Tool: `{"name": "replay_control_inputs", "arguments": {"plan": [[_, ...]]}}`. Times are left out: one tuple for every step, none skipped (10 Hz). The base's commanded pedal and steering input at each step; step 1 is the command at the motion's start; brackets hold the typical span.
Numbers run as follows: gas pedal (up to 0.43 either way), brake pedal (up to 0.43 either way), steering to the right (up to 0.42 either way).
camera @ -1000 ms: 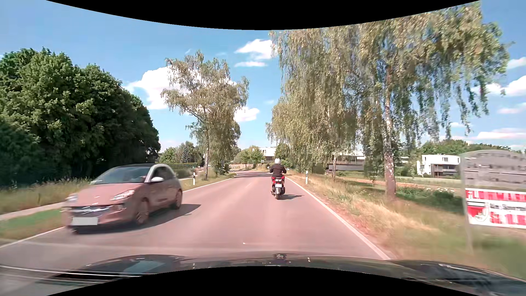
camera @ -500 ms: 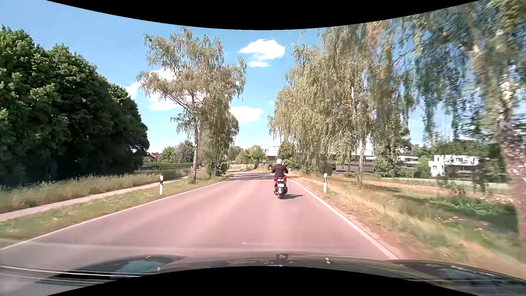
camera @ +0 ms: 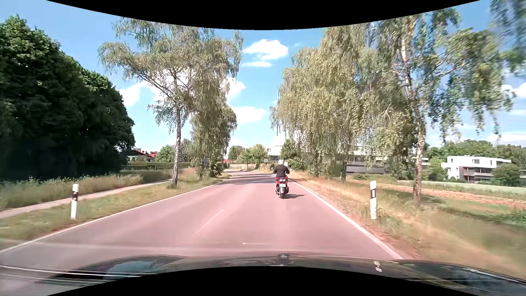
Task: Follow the waypoints while adhering to traffic rules and regulations
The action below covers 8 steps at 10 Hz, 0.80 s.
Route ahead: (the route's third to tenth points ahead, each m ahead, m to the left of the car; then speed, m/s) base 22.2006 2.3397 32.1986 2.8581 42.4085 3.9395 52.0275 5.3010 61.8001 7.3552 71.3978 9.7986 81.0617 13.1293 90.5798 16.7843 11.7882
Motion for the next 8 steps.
{"name": "replay_control_inputs", "arguments": {"plan": [[0.138,0.012,-0.007],[0.138,0.012,-0.007],[0.138,0.012,-0.008],[0.138,0.012,-0.008],[0.138,0.012,-0.008],[0.138,0.006,-0.008],[0.138,0.012,-0.009],[0.138,0.012,-0.008]]}}
